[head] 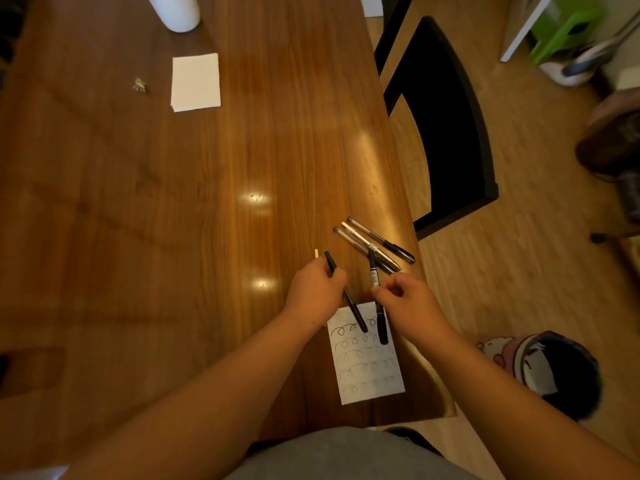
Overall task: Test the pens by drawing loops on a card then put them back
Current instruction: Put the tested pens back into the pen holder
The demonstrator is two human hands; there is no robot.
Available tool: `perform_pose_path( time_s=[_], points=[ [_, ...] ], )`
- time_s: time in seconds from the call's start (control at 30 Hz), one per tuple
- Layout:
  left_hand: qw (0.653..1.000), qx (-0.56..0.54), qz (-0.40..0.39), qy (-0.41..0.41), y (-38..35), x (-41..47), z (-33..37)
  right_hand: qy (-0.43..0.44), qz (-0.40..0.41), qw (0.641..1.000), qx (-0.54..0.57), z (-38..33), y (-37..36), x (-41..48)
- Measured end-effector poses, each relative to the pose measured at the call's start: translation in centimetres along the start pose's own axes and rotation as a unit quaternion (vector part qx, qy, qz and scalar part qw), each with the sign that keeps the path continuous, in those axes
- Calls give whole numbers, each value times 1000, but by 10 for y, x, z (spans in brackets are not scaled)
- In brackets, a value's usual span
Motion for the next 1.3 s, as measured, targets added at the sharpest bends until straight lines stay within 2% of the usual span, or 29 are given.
perform_pose_path(
  time_s=[0.17,0.27,0.37,0.53,0.67,0.8,1.03,1.17,1.3],
  points=[
    [984,-177,-19,2,-6,-53,-31,-59,-96,990,89,34,-23,-43],
    [982,-187,11,-4,-3,-94,-57,-88,-140,978,127,50,-41,-69],
    [966,-253,48,11,-11,-137,-98,-95,-176,975,93,67,-59,-92],
    [913,-394,98,23,-36,-207,-169,-63,-263,963,-16,78,-100,-118],
    [875,-438,202,30,-45,-278,-226,-32,-324,938,-118,75,-148,-136],
    [825,-468,308,74,-59,-353,-296,4,-401,900,-172,57,-224,-157],
    [702,-546,438,134,-99,-482,-407,44,-512,814,-273,36,-386,-217],
    [650,-576,475,143,-109,-538,-461,61,-535,781,-317,33,-477,-254],
    [633,-599,472,130,-95,-578,-512,46,-550,763,-335,36,-560,-283]
  ],
)
Point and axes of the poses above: each hand's wrist, its own x-axis towards the middle knuckle, its own y-axis out of the back of the hand, z = x × y, the point moved 10 cm from there along x, towards the middle knuckle, and after that the axes turned 14 degrees about -z, right-handed, at the moved point
